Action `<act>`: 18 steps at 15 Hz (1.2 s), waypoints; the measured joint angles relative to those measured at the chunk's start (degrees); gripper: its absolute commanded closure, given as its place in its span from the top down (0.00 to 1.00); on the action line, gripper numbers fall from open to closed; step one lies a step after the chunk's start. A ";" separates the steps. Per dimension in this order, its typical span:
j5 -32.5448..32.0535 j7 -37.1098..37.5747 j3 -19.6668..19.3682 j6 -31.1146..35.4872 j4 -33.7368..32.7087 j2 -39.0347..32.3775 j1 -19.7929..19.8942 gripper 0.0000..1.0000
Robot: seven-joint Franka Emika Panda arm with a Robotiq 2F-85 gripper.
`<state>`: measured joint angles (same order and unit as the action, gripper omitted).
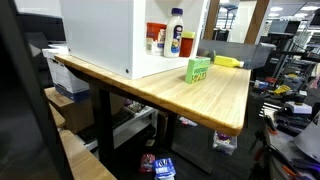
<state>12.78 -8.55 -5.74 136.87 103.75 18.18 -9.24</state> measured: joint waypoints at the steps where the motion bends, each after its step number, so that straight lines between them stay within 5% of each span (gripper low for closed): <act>1: 0.75 -0.09 -0.12 -1.70 -0.45 0.15 0.01 1.00; 8: 2.97 -1.28 -0.46 -5.78 -1.59 0.73 0.69 1.00; 18: 3.47 -22.67 -2.08 -9.18 -3.37 0.07 -0.40 1.00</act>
<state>16.25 -31.22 -7.82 127.69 100.38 18.25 -9.64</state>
